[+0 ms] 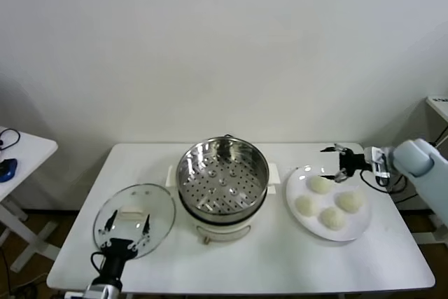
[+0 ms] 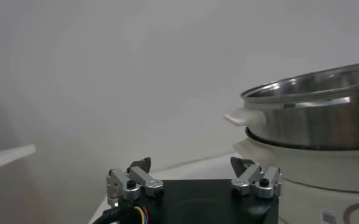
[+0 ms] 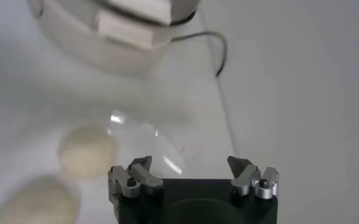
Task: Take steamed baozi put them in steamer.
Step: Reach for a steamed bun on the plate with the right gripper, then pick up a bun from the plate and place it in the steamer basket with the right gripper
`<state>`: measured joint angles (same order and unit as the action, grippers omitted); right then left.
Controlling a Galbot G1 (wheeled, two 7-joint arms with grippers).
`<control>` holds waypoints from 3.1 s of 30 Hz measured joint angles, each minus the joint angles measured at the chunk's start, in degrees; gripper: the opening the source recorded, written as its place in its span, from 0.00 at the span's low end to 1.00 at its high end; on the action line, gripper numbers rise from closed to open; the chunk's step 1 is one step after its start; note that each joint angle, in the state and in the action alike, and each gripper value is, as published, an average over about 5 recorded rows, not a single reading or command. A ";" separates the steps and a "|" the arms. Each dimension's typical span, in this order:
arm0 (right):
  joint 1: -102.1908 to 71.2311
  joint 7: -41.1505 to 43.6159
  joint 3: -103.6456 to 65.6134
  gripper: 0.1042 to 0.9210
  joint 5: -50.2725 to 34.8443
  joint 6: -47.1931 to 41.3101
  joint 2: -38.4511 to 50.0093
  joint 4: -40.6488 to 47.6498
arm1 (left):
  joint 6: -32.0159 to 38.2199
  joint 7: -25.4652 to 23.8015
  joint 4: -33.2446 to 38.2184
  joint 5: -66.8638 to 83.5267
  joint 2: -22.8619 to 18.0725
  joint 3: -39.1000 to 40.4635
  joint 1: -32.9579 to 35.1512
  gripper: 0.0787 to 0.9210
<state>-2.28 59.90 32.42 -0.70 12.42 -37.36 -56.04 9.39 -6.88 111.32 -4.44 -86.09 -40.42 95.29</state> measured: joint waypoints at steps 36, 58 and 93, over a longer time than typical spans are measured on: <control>6.99 8.56 10.64 0.88 11.10 1.20 -20.33 26.25 | -2.79 0.29 -0.77 -1.28 0.56 -0.52 -2.46 0.88; 5.61 7.16 6.82 0.77 14.50 1.97 -23.49 30.52 | -3.16 0.29 -0.28 -1.57 0.70 -0.50 -2.36 0.88; 27.64 8.80 27.48 0.72 0.88 3.18 -18.20 5.22 | -3.75 0.27 1.39 -2.50 1.21 -0.40 -1.73 0.88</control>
<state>25.36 68.70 59.89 0.18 15.60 -55.56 -50.82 5.64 -6.62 112.71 -6.94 -84.87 -40.81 93.56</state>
